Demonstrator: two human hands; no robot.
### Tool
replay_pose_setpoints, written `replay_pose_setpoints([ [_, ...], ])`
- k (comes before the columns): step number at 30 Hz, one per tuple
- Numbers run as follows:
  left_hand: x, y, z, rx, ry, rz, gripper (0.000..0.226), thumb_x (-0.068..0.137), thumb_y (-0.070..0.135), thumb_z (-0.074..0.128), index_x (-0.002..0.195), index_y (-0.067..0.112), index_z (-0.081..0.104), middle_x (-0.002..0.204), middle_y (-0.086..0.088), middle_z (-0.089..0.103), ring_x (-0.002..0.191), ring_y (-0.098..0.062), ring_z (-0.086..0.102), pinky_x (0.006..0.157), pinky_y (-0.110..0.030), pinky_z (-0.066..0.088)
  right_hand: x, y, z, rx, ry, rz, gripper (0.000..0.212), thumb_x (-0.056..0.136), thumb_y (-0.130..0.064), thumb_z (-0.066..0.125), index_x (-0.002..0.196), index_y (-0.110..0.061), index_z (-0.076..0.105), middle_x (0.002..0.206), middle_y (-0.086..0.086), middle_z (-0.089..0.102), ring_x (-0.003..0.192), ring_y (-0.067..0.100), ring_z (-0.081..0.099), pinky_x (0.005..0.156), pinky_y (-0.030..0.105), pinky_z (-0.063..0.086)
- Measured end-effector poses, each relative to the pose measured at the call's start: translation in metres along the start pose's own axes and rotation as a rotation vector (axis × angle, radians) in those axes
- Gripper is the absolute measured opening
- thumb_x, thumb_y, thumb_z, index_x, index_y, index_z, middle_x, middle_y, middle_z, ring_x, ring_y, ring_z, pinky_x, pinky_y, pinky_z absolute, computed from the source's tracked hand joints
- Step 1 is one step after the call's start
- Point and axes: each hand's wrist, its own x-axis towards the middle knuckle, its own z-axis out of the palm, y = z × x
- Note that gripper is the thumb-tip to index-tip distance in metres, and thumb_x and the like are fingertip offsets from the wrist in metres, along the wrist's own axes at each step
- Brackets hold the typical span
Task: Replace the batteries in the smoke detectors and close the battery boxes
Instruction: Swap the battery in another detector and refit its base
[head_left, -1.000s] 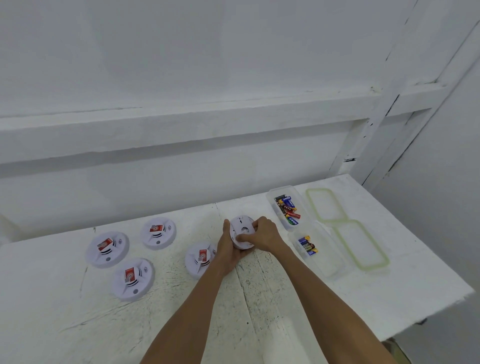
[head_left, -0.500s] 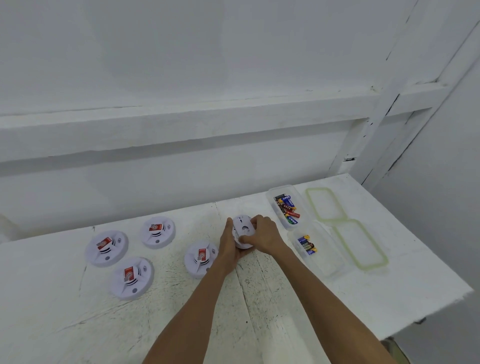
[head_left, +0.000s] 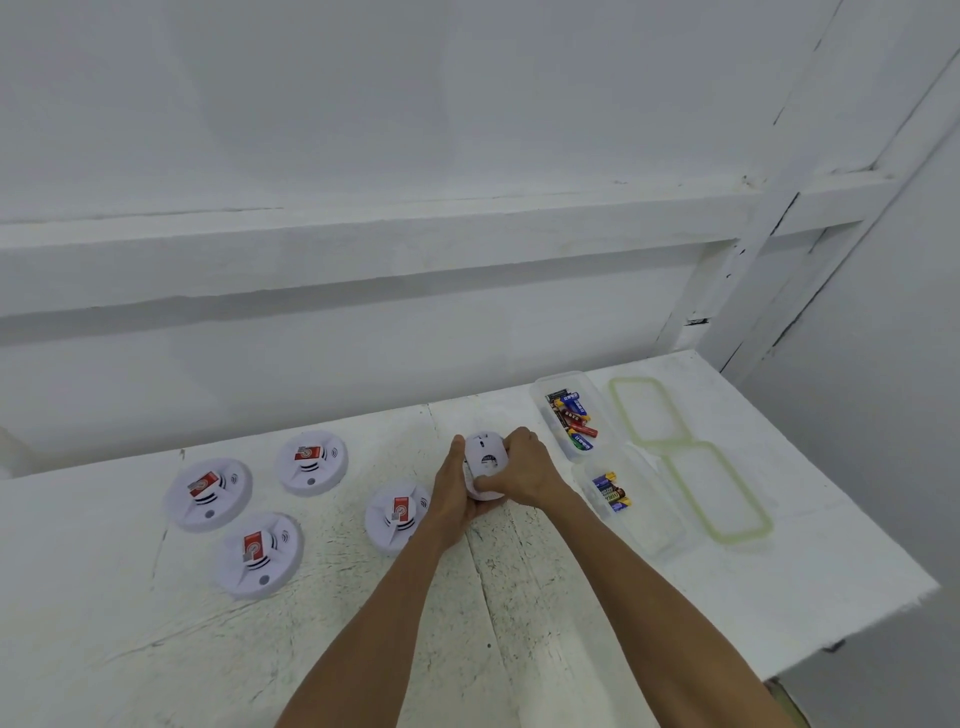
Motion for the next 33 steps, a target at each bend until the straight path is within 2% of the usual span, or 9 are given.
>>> replay_pose_setpoints([
  [3,0.005,0.000,-0.001,0.029,0.012,0.019,0.046,0.106,0.051,0.045,0.117,0.013,0.068,0.116,-0.017,0.073,0.103,-0.031,0.069,0.076,-0.041,0.062,0.001,0.004,0.000,-0.012,-0.004,-0.017,0.052,0.077,-0.028,0.079,0.117,-0.003,0.057,0.111,0.010,0.063,0.099,0.021,0.063,0.081,0.029,0.051],
  [6,0.005,-0.001,0.000,0.044,0.014,0.039,0.053,0.104,0.056,0.045,0.129,0.014,0.066,0.125,-0.018,0.070,0.113,-0.036,0.067,0.076,-0.044,0.063,0.003,0.008,-0.002,0.016,-0.027,-0.035,0.044,0.085,-0.024,0.072,0.118,-0.002,0.053,0.114,0.013,0.062,0.103,0.025,0.061,0.073,0.025,0.045],
  [10,0.002,-0.001,0.001,0.012,-0.020,0.039,0.052,0.106,0.055,0.042,0.126,0.014,0.067,0.120,-0.020,0.072,0.099,-0.032,0.071,0.077,-0.043,0.064,-0.001,0.016,0.000,0.197,0.042,0.056,0.033,0.100,-0.031,0.050,0.119,-0.003,0.050,0.113,0.012,0.060,0.093,0.022,0.057,0.069,0.026,0.045],
  [13,0.004,-0.005,-0.004,0.004,-0.037,0.058,0.060,0.105,0.059,0.038,0.133,0.012,0.065,0.123,-0.019,0.073,0.103,-0.034,0.073,0.082,-0.045,0.064,-0.008,0.025,0.009,0.389,0.201,0.147,0.033,0.102,-0.031,0.047,0.121,-0.004,0.049,0.117,0.015,0.062,0.093,0.022,0.059,0.076,0.033,0.051],
  [16,0.003,-0.006,-0.004,0.012,-0.032,0.068,0.063,0.105,0.061,0.037,0.134,0.012,0.065,0.126,-0.019,0.072,0.112,-0.037,0.071,0.085,-0.047,0.064,-0.019,0.034,0.017,0.451,0.306,0.178,0.035,0.102,-0.027,0.049,0.128,-0.003,0.047,0.121,0.014,0.062,0.093,0.019,0.056,0.072,0.026,0.044],
  [22,0.007,-0.006,-0.003,-0.009,-0.009,0.055,0.058,0.105,0.059,0.038,0.126,0.013,0.067,0.119,-0.017,0.074,0.107,-0.036,0.071,0.068,-0.043,0.065,-0.034,0.047,0.029,0.523,0.416,0.268,0.041,0.103,-0.025,0.047,0.138,-0.003,0.043,0.133,0.015,0.057,0.115,0.030,0.058,0.087,0.034,0.049],
  [25,0.008,-0.006,-0.002,-0.026,-0.019,0.035,0.056,0.105,0.059,0.040,0.123,0.014,0.068,0.116,-0.017,0.074,0.103,-0.037,0.071,0.064,-0.041,0.064,-0.036,0.053,0.035,0.456,0.422,0.266,0.039,0.102,-0.019,0.048,0.137,0.000,0.044,0.132,0.018,0.058,0.115,0.031,0.058,0.089,0.032,0.046],
  [30,0.012,-0.006,-0.003,-0.022,-0.025,0.032,0.061,0.104,0.060,0.038,0.129,0.011,0.066,0.121,-0.020,0.072,0.104,-0.038,0.071,0.064,-0.042,0.064,-0.042,0.044,0.043,0.248,0.397,0.241,0.050,0.102,-0.022,0.043,0.146,0.000,0.033,0.143,0.016,0.047,0.130,0.032,0.047,0.108,0.040,0.040],
  [33,0.010,-0.006,-0.002,-0.023,-0.038,0.027,0.060,0.106,0.059,0.035,0.125,0.012,0.067,0.122,-0.020,0.071,0.101,-0.035,0.071,0.062,-0.040,0.064,-0.044,0.038,0.046,0.074,0.346,0.234,0.060,0.098,-0.017,0.048,0.149,0.001,0.022,0.141,0.016,0.040,0.127,0.030,0.040,0.098,0.035,0.040],
])
